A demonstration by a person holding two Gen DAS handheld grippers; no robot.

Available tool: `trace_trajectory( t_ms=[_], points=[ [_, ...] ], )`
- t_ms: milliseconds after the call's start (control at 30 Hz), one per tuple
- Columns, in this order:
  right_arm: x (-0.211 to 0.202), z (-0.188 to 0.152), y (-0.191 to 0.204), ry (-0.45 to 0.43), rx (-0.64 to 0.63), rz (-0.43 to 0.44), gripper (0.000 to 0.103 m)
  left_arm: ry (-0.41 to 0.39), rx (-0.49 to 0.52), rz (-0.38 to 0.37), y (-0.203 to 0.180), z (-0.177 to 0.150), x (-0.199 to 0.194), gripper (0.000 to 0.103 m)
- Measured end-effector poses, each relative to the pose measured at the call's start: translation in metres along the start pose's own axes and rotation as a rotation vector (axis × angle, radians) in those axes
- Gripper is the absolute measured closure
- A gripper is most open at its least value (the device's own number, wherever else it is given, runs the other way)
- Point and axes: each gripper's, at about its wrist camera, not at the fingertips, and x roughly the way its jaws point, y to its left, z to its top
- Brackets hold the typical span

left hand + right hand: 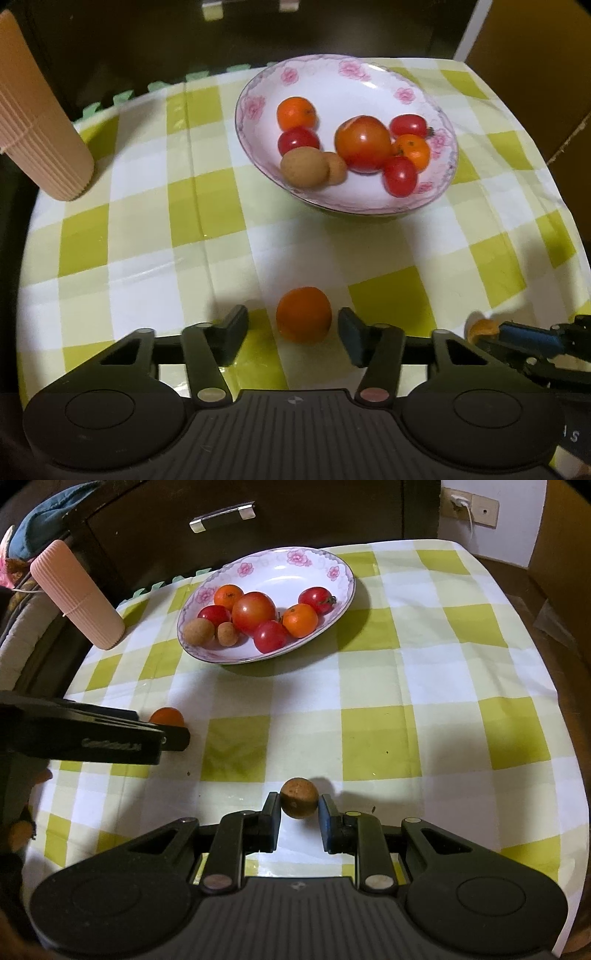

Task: Organize fruits
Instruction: 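Grasp an orange tangerine with the left gripper while the right holds the brown fruit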

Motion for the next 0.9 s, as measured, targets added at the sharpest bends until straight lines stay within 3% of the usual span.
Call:
trace_trajectory(
  t_ms=[67,200,367,533,900],
  points=[
    [0.002,0.003,0.001,0.002,-0.005,-0.002,0.081,0.014,0.002,-0.007,0.000,0.001,0.003,0.053],
    [0.005,0.012,0.006,0.002,-0.012,-0.012,0.081,0.011,0.028,0.009,-0.005,0.004,0.004,0.055],
    [0.014,0.024,0.013,0.016,-0.017,-0.009,0.081,0.014,0.052,0.012,-0.009,0.007,0.006,0.049],
    [0.019,0.027,0.015,0.048,-0.024,0.002,0.081,0.029,0.075,0.002,-0.013,0.005,0.008,0.036],
    [0.005,0.016,0.016,0.069,-0.012,-0.018,0.081,0.029,0.120,0.003,-0.017,0.002,0.009,0.034]
  ],
)
